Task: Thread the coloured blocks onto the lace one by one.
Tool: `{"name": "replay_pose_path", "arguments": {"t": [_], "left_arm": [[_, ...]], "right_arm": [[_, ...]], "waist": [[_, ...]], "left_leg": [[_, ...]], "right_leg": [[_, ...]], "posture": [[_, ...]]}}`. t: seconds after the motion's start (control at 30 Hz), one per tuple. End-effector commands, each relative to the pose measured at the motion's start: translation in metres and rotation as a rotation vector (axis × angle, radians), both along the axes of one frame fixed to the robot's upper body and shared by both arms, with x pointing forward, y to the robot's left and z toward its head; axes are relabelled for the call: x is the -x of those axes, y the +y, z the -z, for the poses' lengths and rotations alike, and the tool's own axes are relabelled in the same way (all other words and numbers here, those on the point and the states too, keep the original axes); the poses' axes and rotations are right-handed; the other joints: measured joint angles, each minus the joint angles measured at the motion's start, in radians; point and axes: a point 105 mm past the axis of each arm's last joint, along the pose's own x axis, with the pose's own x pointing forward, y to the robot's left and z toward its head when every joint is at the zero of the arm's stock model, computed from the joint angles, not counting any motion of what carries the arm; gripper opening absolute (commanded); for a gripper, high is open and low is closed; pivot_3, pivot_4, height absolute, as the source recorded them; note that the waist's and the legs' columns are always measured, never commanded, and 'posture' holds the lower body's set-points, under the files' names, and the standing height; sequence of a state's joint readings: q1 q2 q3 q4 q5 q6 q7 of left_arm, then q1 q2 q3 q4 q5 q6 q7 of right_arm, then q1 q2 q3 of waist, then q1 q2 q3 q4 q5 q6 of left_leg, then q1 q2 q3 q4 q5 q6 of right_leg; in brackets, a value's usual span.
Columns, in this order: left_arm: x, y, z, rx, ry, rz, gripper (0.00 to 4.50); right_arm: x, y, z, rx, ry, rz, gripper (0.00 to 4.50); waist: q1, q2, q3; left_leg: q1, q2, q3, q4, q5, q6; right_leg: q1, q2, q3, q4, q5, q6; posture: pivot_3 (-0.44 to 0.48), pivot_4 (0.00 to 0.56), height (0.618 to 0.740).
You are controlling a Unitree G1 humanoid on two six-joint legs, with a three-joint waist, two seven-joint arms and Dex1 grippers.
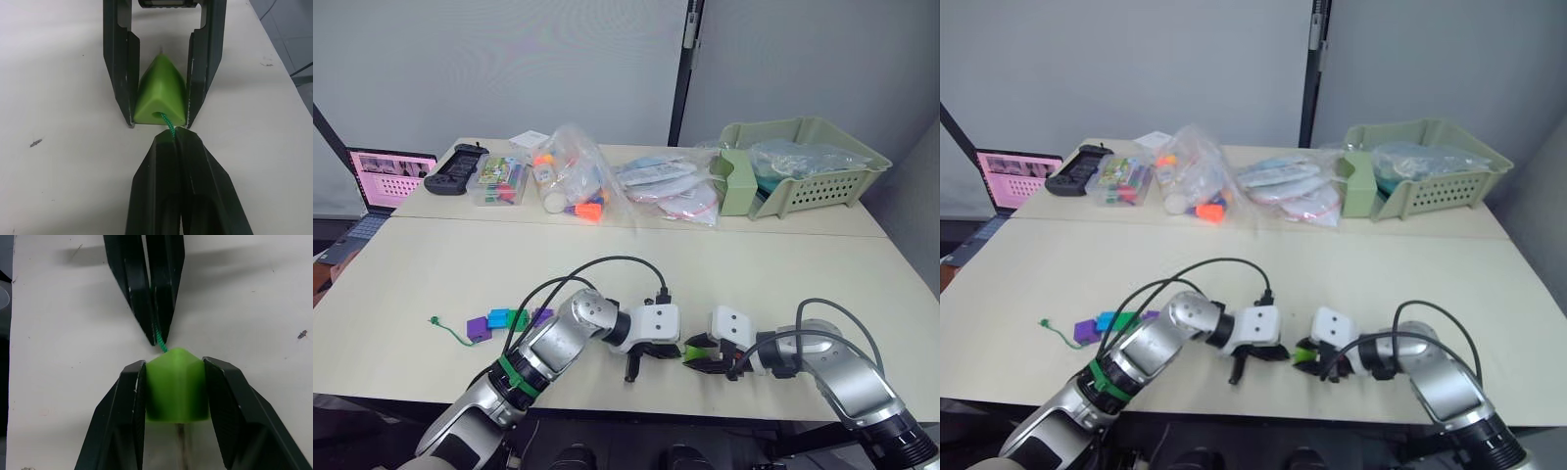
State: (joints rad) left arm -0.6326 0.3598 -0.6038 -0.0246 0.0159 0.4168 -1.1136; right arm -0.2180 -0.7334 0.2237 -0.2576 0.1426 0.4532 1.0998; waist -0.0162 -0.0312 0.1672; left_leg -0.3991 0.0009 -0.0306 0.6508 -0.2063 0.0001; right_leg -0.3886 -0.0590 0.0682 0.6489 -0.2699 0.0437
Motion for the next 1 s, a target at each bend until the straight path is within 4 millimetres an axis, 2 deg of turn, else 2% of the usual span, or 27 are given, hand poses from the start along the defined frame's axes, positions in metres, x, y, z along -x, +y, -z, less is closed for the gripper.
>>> {"name": "replay_pose_path", "arguments": {"t": [0.03,0.2,0.27,0.3,0.5,0.53,0.67,0.8,1.0], "left_arm": [[0.000,-0.011,-0.009,0.005,-0.050,0.026,0.03],[-0.007,-0.012,-0.016,0.034,-0.047,-0.040,0.03],[-0.008,-0.013,-0.018,0.047,-0.043,-0.051,0.58],[-0.006,-0.012,-0.020,0.058,-0.021,-0.048,0.82],[0.003,-0.001,-0.027,0.046,0.017,0.002,2.82],[0.004,0.000,-0.027,0.038,0.008,0.010,3.12],[0.006,0.001,-0.026,0.007,-0.010,0.040,4.43],[0.005,-0.010,-0.021,-0.001,-0.013,0.041,4.43],[0.010,-0.031,-0.010,-0.006,-0.004,0.040,4.43]], "right_arm": [[0.009,0.005,0.011,0.008,0.056,-0.023,1.27],[0.011,0.006,0.010,-0.001,0.064,-0.028,1.27],[0.009,0.008,0.007,-0.023,0.053,-0.018,1.27],[0.009,0.009,0.005,-0.034,0.051,-0.014,2.31],[0.007,-0.003,-0.016,-0.069,0.007,0.035,4.35],[0.009,-0.007,-0.019,-0.063,-0.002,0.041,4.50],[0.015,-0.019,-0.029,-0.047,-0.019,0.061,4.50],[0.017,-0.041,-0.027,0.008,-0.019,0.114,4.50],[0.017,-0.048,-0.025,0.025,-0.012,0.123,4.50]], "waist": [[0.000,0.000,0.000],[-0.001,0.000,0.000],[0.000,0.000,0.000],[-0.001,0.000,0.000],[0.001,0.000,0.000],[0.001,0.000,0.000],[0.005,0.000,0.000],[0.008,0.000,0.000],[0.002,0.000,0.000]], "left_leg": [[0.000,0.000,0.000,0.000,0.000,0.000],[0.000,0.000,0.000,0.000,0.000,0.000],[0.000,0.000,0.000,0.000,0.000,0.000],[0.000,0.000,0.000,0.000,0.000,0.000],[-0.001,0.000,0.000,0.000,0.000,0.000],[-0.001,0.000,0.000,0.000,0.000,0.000],[-0.002,-0.001,0.000,0.001,0.000,0.000],[-0.003,-0.002,0.000,0.001,0.000,0.000],[-0.004,-0.001,0.000,0.001,0.000,0.000]], "right_leg": [[0.000,0.000,0.000,0.000,0.000,0.000],[0.000,0.000,0.000,0.000,0.000,0.000],[0.000,0.000,0.000,0.000,0.000,0.000],[0.000,0.000,0.000,0.000,0.000,0.000],[-0.001,0.000,0.000,0.000,0.000,0.000],[-0.001,0.000,0.000,0.000,0.000,0.000],[-0.001,-0.001,0.000,0.000,0.000,0.000],[-0.001,-0.001,0.000,-0.001,0.000,0.001],[-0.001,-0.001,0.000,-0.001,0.000,0.001]], "posture": [[0.000,0.150,0.740],[0.000,0.150,0.740],[0.000,0.150,0.740],[0.000,0.150,0.740],[0.000,0.150,0.740],[0.000,0.150,0.740],[0.000,0.150,0.740],[0.000,0.150,0.740],[0.000,0.150,0.740]]}}
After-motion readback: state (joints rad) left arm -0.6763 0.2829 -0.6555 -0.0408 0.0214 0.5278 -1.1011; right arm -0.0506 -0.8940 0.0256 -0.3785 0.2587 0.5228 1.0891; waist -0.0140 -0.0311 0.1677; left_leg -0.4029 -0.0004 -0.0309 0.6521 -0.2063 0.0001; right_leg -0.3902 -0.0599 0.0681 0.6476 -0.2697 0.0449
